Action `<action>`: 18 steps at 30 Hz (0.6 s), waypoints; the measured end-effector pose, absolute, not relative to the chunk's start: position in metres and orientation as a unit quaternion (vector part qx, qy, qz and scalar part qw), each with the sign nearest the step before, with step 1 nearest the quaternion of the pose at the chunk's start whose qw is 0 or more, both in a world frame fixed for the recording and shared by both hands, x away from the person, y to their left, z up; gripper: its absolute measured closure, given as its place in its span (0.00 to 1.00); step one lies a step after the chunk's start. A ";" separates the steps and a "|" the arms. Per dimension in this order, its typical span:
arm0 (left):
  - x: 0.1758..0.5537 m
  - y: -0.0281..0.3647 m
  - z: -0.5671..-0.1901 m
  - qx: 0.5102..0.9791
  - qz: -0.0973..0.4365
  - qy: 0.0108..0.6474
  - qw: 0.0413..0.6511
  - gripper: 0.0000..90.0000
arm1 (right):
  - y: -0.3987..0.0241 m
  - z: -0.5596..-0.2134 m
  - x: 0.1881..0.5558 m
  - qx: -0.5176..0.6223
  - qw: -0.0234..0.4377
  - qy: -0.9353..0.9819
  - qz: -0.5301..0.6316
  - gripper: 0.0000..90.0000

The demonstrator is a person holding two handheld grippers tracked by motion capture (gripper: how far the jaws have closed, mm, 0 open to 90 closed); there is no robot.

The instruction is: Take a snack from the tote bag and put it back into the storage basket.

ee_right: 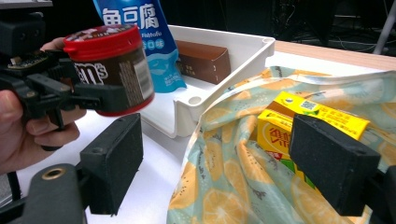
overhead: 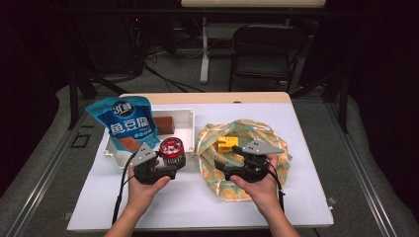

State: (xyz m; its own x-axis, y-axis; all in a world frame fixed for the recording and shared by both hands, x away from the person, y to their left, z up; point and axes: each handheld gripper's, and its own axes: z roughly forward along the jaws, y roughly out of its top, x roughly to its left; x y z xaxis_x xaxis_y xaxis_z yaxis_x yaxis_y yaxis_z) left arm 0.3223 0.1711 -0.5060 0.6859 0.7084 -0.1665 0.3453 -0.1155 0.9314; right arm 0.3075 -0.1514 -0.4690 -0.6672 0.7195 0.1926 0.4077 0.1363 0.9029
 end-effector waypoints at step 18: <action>0.349 0.186 -0.532 0.737 0.189 0.396 0.513 0.29 | -0.159 -0.473 0.311 0.394 0.147 0.735 0.532 0.22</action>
